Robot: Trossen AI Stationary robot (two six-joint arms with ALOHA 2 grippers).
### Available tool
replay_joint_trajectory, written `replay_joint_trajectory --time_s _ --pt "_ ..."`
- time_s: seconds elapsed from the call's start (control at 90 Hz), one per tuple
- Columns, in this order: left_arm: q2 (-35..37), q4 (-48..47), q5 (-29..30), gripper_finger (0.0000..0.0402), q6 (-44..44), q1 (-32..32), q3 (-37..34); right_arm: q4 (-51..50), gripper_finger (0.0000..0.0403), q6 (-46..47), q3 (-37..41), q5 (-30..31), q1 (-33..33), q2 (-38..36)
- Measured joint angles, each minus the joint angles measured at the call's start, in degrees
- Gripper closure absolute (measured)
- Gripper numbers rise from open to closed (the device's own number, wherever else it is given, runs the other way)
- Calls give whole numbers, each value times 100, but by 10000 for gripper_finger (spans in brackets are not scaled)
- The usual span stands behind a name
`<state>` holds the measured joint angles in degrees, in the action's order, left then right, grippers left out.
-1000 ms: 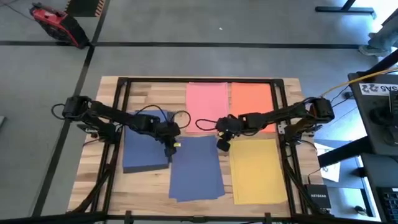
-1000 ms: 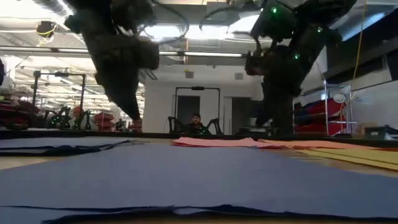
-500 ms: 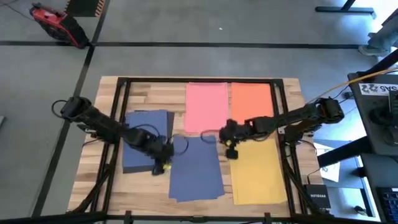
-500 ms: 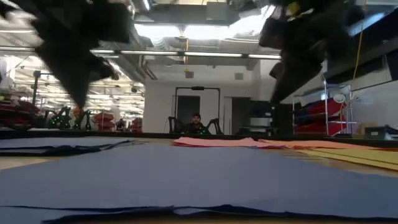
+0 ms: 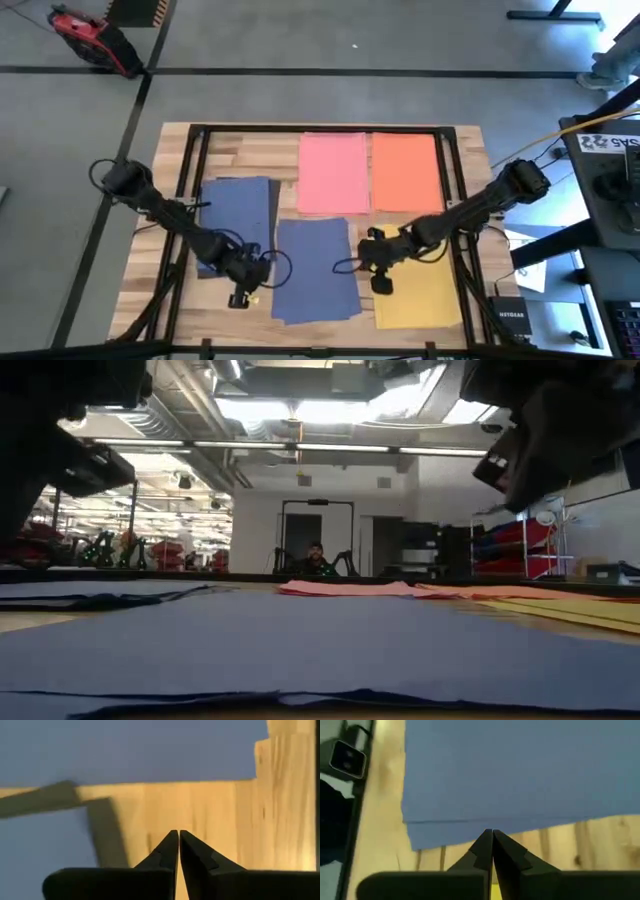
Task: Organize paper
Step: Put all of the blue paper at the lower center of the table
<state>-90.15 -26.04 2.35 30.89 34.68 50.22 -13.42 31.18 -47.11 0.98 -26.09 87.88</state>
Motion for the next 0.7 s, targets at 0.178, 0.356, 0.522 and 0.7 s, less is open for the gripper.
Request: replay_joint_trajectory --time_s 0.178,0.356,0.522,0.7 --pt "-453 635 -31 402 151 23 0 151 403 309 2 -121 -132 400" --pt "-705 1071 -127 402 419 152 2 396 403 477 4 -179 -427 505" --pt "-900 1255 -87 402 675 199 52 449 403 607 4 -7 -628 542" --pt "-1050 1479 -89 402 833 178 80 863 403 611 9 -272 -629 1029"
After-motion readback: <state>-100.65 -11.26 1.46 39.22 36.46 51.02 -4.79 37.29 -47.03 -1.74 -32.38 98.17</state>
